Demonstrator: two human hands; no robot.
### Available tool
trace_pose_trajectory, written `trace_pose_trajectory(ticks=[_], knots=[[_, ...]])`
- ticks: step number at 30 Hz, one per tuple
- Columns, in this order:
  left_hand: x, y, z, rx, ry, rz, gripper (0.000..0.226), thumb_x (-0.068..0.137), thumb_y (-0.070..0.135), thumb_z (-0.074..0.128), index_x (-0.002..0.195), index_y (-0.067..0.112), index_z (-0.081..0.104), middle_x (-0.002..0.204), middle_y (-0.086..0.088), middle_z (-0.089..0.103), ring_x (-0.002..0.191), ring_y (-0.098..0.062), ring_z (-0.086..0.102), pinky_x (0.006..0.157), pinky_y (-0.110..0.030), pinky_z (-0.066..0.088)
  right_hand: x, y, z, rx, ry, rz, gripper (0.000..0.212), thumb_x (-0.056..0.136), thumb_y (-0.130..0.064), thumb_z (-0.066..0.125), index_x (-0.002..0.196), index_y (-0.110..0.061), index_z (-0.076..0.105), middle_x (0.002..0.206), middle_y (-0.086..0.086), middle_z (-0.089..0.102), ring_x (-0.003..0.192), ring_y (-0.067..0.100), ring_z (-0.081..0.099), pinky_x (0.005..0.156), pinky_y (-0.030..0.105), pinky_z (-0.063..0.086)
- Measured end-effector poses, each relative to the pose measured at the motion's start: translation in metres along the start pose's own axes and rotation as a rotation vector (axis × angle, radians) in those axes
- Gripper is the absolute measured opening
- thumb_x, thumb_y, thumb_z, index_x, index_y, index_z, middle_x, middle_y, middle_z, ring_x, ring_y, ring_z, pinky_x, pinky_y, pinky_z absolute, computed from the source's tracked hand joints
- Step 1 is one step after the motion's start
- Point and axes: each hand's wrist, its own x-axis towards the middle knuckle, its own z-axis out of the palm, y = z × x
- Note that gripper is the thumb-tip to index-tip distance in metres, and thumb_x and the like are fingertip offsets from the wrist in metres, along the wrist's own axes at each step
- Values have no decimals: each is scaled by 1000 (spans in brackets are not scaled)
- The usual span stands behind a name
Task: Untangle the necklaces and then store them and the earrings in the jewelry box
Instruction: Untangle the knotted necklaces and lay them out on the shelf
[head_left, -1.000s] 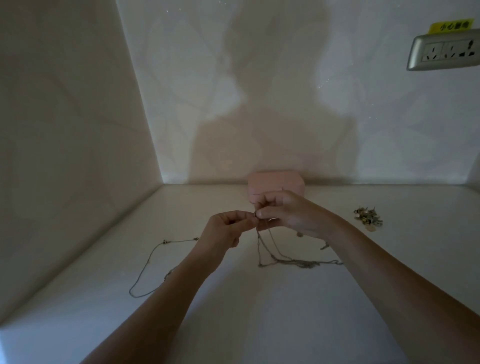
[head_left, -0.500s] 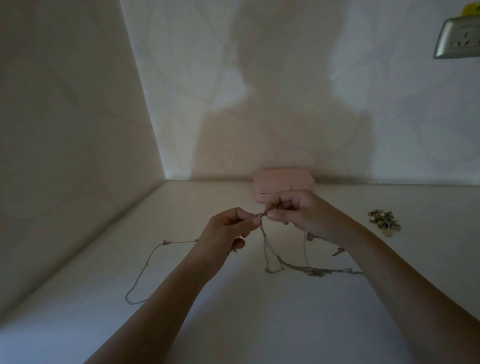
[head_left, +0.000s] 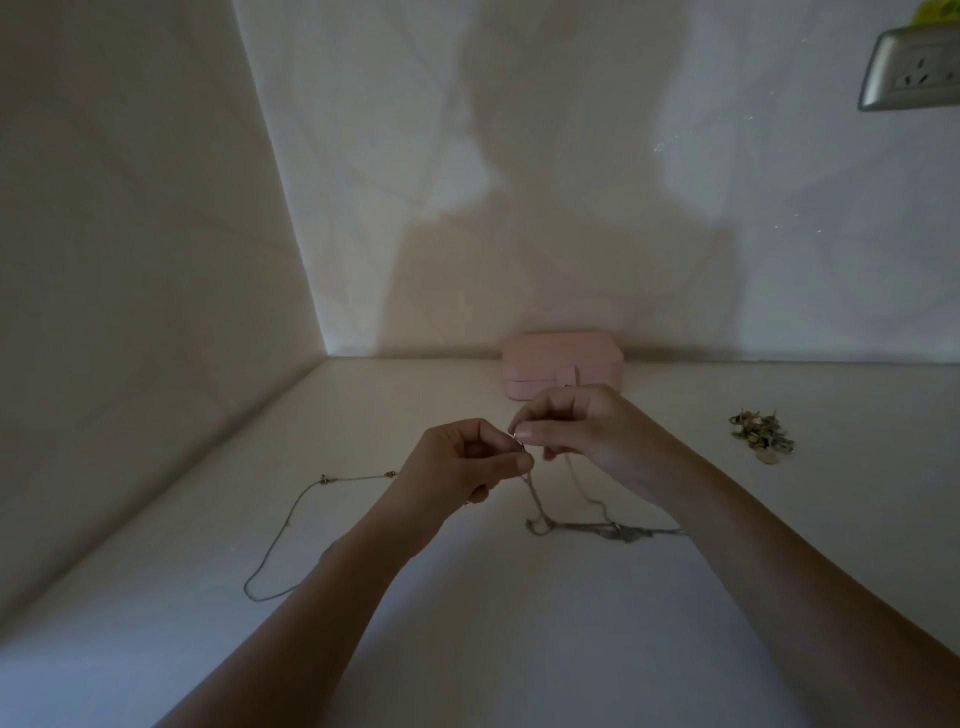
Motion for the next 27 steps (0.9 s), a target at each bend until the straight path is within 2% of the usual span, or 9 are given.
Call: trace_pose_trajectory(ticks=[7, 10, 14, 17, 19, 20, 22, 25, 27], knots=[[-3, 1, -4, 93, -271, -59, 11, 79, 8, 70, 71, 13, 66, 59, 5, 59, 51, -6, 44, 50, -15, 36, 4, 0, -5, 237, 104, -11, 10, 92, 2, 53, 89, -1, 62, 79, 9, 68, 44, 5, 33, 43, 14, 28], [-7, 0, -1, 77, -328, -103, 13, 77, 24, 69, 75, 11, 66, 57, 1, 59, 48, -8, 42, 49, -16, 35, 5, 2, -15, 308, 155, -16, 10, 92, 1, 53, 87, -3, 62, 70, 5, 63, 43, 5, 33, 41, 14, 25], [-2, -3, -4, -56, -236, -113, 24, 95, 22, 49, 99, 8, 69, 47, 4, 29, 44, -7, 24, 45, -17, 22, 6, 9, -23, 108, 259, 21, 9, 89, -5, 61, 85, -10, 68, 61, -3, 54, 47, 3, 39, 46, 13, 30], [-1, -2, -7, -75, -200, -97, 27, 100, 14, 41, 103, 11, 68, 48, 4, 31, 45, -8, 27, 46, -16, 25, 9, 16, -21, -180, 304, -14, 7, 88, -11, 67, 82, -14, 69, 59, -6, 54, 54, 3, 44, 57, 15, 35], [-2, -2, -7, -10, -142, -88, 27, 100, 15, 40, 99, 14, 67, 61, -1, 57, 60, -13, 49, 60, -18, 39, 8, 16, -19, -279, 307, -42, 8, 87, -14, 69, 79, -16, 68, 48, -13, 46, 47, 1, 37, 51, 13, 29], [-1, -2, -7, 8, -105, -82, 27, 100, 15, 41, 96, 16, 68, 80, -1, 69, 79, -14, 59, 75, -22, 44, 7, 15, -20, -283, 313, -49, 8, 87, -15, 69, 79, -16, 68, 45, -14, 46, 46, 1, 37, 49, 13, 29], [1, -3, -6, -42, -36, -79, 29, 98, 11, 42, 90, 15, 70, 104, 1, 73, 106, -13, 61, 97, -30, 40, 5, 12, -24, -240, 312, -52, 8, 87, -13, 68, 80, -13, 69, 48, -11, 53, 44, 1, 42, 50, 12, 33], [3, 1, 0, -402, -3, -92, 36, 89, 4, 40, 66, 7, 68, 79, -10, 69, 88, -21, 67, 97, -33, 46, 4, 9, -20, -114, 222, 1, 9, 90, -7, 63, 82, -8, 66, 59, -3, 63, 44, 2, 46, 48, 14, 35], [0, 6, 2, -630, -29, -120, 31, 78, 8, 41, 53, 7, 59, 61, -9, 54, 63, -22, 60, 75, -31, 55, 4, 8, -16, 27, 123, 60, 12, 92, -5, 59, 82, -10, 63, 66, -1, 65, 50, 7, 50, 50, 18, 40]])
